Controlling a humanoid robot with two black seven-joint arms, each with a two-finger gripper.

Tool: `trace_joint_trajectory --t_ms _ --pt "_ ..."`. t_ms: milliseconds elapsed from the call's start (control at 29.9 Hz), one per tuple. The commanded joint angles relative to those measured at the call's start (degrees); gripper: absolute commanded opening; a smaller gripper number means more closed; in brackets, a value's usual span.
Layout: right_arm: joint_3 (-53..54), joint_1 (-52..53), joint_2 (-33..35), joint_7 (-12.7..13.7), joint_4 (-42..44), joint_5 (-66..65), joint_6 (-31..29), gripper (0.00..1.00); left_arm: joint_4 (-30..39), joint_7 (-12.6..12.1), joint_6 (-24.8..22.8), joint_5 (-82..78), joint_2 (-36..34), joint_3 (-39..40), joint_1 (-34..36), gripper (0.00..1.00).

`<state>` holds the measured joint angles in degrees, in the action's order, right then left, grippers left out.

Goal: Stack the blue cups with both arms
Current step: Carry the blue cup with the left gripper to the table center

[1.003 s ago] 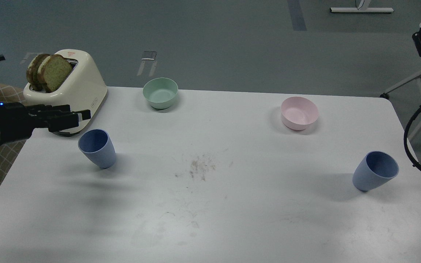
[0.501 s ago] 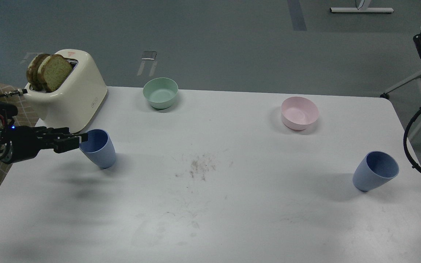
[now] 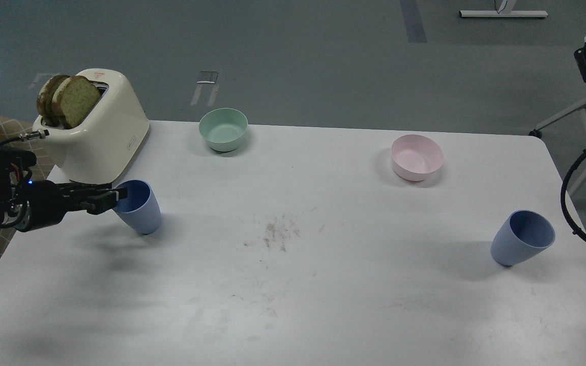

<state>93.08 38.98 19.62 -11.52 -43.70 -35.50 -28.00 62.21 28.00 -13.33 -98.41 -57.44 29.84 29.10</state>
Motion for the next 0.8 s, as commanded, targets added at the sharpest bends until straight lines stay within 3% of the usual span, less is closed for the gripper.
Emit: trace_joint_trajectory --t_ms 0,267,435,635,769 --pt "0.3 -0.3 0.2 0.0 0.3 0.0 0.0 1.00 -0.7 0.0 0.1 -0.1 0.6 0.0 0.1 0.02" --pt "1.4 -2.2 0.3 0.0 0.1 0.1 0.0 1.00 4.8 0.0 -0.5 -0.2 -0.4 0.0 4.5 0.00" --pt "3.9 -5.5 1.9 0.0 0.0 0.6 0.0 1.00 10.1 0.0 -5.4 -2.5 -0.1 0.0 11.8 0.00" --pt "4.8 -7.8 5.2 0.0 0.0 2.3 0.0 1.00 10.3 0.0 -9.2 -7.3 11.7 -0.7 19.4 0.00" --pt "5.3 -9.3 6.9 0.0 -0.2 4.0 0.0 1.00 8.6 0.0 -10.8 -14.7 21.0 -9.3 26.3 0.00"
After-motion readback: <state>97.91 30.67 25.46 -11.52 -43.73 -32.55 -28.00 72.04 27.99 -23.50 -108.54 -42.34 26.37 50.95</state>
